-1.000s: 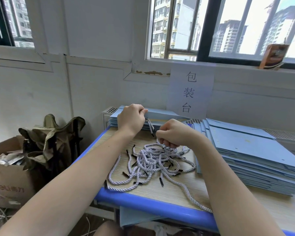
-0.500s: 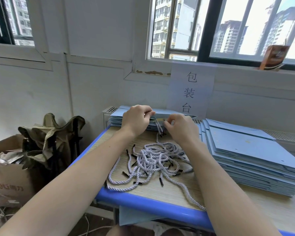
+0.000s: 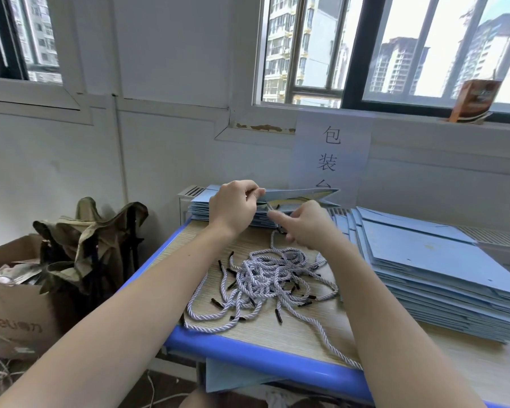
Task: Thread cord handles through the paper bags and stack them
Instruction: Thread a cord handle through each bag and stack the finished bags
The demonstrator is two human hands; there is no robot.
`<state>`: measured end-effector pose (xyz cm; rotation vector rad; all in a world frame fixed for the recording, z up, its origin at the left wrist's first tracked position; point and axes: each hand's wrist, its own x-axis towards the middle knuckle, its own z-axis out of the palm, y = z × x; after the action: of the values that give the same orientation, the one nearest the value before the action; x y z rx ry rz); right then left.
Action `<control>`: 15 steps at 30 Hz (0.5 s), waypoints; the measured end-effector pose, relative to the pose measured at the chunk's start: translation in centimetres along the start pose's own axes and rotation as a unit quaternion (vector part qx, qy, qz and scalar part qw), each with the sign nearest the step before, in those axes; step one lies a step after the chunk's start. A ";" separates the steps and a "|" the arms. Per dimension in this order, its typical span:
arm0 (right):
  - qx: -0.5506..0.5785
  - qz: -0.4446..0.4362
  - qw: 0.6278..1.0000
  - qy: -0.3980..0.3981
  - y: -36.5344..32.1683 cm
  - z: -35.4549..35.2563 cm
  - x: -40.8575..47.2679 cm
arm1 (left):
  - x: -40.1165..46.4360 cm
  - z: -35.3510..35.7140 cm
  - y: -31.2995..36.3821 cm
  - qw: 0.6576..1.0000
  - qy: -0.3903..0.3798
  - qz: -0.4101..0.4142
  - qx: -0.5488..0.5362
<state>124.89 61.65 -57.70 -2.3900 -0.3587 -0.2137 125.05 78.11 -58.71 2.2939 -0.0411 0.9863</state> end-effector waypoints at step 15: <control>0.091 0.026 0.977 0.192 1.5 0.6 1.2 | -0.2 0.1 0.2 0.999 -0.028 0.022 -0.003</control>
<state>126.54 61.24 -58.79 -2.1159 -0.1279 -0.5818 124.94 77.81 -58.79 2.3231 -0.1176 0.9416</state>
